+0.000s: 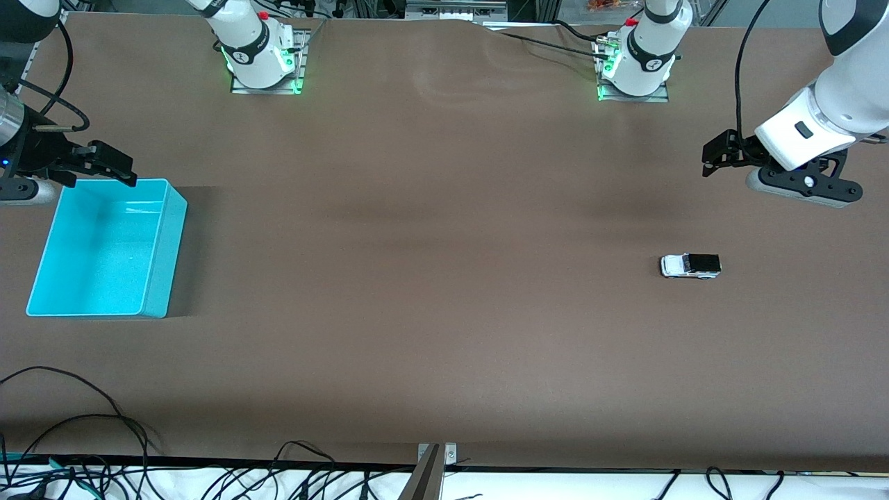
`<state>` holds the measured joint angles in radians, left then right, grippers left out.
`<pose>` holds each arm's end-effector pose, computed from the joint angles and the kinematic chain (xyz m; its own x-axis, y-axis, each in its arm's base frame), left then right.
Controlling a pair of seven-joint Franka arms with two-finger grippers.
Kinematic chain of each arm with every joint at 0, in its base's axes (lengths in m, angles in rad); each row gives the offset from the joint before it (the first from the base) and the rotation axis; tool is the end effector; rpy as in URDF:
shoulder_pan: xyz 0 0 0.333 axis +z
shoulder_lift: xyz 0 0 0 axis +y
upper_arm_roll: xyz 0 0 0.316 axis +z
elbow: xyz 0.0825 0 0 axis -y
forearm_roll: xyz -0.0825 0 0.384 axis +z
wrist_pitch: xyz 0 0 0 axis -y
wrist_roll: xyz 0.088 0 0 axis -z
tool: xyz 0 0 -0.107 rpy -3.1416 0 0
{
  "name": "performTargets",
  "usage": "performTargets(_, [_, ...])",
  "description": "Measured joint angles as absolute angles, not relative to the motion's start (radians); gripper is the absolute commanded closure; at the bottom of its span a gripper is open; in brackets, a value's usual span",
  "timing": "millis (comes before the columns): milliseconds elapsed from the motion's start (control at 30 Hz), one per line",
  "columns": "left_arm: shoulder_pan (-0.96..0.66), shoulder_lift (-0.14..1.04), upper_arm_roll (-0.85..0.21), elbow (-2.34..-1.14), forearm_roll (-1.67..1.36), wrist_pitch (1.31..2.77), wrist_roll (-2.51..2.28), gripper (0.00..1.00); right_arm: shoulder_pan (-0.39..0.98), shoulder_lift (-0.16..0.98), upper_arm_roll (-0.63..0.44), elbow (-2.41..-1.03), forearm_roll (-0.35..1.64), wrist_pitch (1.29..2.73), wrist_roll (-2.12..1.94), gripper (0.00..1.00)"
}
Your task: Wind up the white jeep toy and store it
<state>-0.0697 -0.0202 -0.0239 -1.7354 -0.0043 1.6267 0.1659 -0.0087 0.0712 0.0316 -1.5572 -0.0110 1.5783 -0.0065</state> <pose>0.5437 -0.0516 0.5626 0.9628 -0.2560 -0.0866 -0.2553 -0.9667 0.0183 0.5753 0.0114 0.5913 0.9983 0.0295 -0.0501 0.0299 -0.9995 0.0084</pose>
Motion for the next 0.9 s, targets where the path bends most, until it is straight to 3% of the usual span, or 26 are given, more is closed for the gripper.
performTargets(900, [-0.028,0.104,-0.015,-1.695,0.04,1.631,0.881,0.0,-0.009,0.071,0.032,-1.557,-0.011,1.578,-0.007,0.0])
